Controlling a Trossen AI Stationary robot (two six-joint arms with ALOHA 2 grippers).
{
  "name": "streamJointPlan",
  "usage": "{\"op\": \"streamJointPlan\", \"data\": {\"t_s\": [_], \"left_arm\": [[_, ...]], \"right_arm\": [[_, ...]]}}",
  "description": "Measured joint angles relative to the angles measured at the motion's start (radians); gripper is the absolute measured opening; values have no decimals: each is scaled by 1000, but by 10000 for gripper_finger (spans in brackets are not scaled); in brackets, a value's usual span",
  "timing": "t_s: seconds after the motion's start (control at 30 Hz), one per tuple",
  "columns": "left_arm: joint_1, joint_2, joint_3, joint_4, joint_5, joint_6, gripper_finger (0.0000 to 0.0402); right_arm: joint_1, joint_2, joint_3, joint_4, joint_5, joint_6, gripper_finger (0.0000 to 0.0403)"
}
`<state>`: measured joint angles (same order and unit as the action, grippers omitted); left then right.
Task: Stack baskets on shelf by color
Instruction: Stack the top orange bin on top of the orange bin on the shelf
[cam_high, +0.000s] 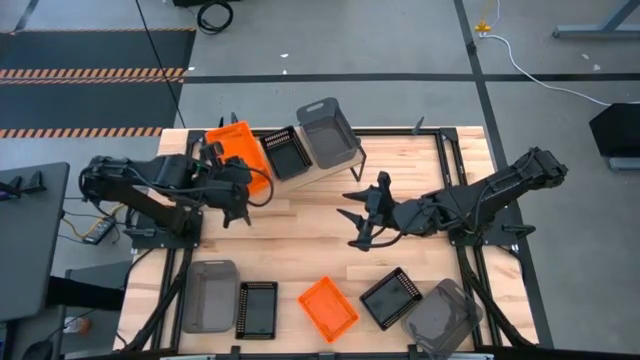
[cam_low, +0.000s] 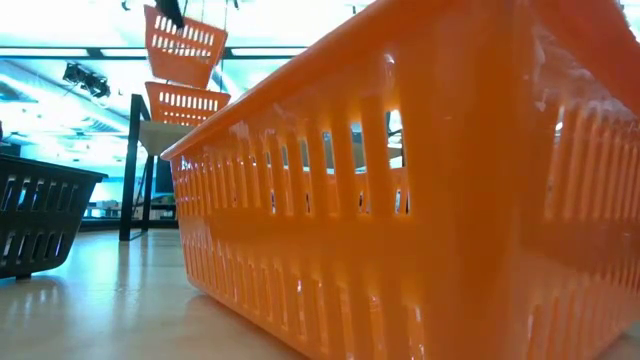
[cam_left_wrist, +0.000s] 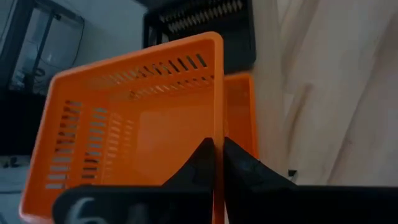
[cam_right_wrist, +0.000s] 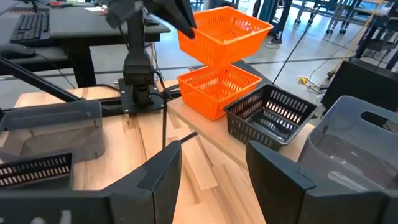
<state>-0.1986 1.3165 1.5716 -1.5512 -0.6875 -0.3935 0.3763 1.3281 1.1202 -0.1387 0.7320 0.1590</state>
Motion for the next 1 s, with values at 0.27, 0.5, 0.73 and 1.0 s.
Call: {"op": "streamJointPlan", "data": {"t_s": [0.27, 0.5, 0.73, 1.0], "left_arm": [[1, -76, -156, 124, 2, -19, 14], [1, -76, -207, 180, 0, 1, 14], [1, -76, -275, 221, 0, 14, 14], [1, -75, -291, 231, 0, 6, 17]], "right_arm": [[8, 0, 0, 3, 0, 6, 187], [8, 0, 0, 3, 0, 6, 187], [8, 0, 0, 3, 0, 6, 187], [8, 0, 0, 2, 0, 5, 187]]}}
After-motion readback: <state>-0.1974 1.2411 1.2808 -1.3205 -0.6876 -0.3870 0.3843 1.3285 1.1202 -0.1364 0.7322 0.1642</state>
